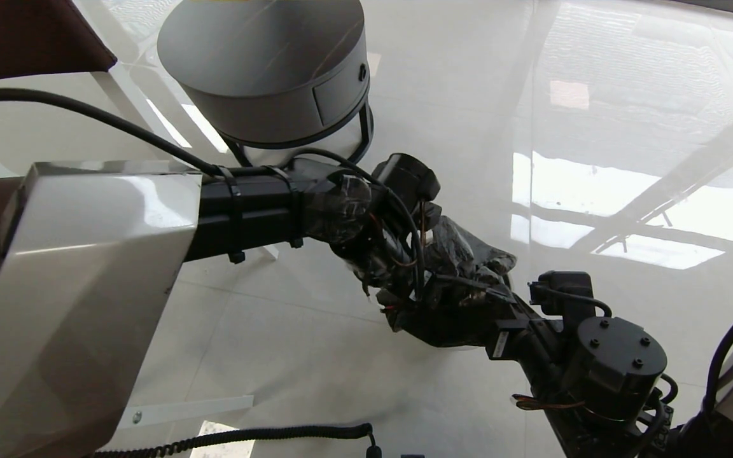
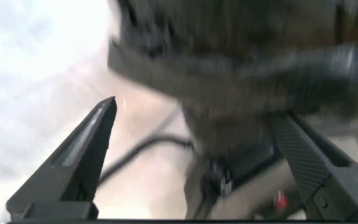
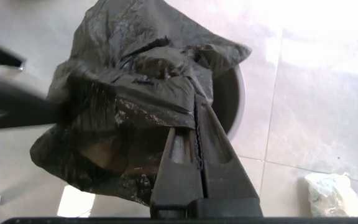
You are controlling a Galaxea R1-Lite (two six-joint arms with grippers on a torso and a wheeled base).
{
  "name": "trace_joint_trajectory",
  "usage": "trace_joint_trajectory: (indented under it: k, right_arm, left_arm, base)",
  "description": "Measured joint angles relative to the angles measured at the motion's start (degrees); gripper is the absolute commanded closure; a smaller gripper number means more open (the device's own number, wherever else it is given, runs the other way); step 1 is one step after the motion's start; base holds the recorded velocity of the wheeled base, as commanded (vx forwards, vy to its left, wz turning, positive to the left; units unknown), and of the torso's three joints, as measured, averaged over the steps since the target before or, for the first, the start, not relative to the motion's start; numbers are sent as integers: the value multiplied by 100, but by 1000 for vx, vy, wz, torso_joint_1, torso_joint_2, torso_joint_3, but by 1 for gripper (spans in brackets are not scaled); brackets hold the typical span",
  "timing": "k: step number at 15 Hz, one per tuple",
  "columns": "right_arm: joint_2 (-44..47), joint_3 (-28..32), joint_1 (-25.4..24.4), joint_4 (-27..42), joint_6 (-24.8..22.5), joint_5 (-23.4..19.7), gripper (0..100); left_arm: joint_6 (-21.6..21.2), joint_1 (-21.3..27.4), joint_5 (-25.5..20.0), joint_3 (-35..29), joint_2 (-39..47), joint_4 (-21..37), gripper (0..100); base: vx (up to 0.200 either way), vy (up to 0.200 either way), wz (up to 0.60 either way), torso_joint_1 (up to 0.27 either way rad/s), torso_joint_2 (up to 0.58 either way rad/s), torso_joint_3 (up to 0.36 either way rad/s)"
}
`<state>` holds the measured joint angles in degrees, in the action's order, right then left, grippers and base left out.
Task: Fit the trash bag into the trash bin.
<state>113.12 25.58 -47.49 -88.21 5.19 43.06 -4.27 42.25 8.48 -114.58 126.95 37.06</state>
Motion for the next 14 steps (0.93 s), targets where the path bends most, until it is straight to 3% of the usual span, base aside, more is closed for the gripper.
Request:
trace_joint_trajectory:
  k: [7,14]
  right_arm:
    - [-60,9,12,5,2,-6,100]
    - [-55,110,105,44,0,-9,100]
  left_arm:
    - [-11,0,13,0,171,-343,0]
    - [41,24,-1,-2,-135,396,0]
  base:
    - [0,0,0,0,0,0]
    - [0,0,0,0,0,0]
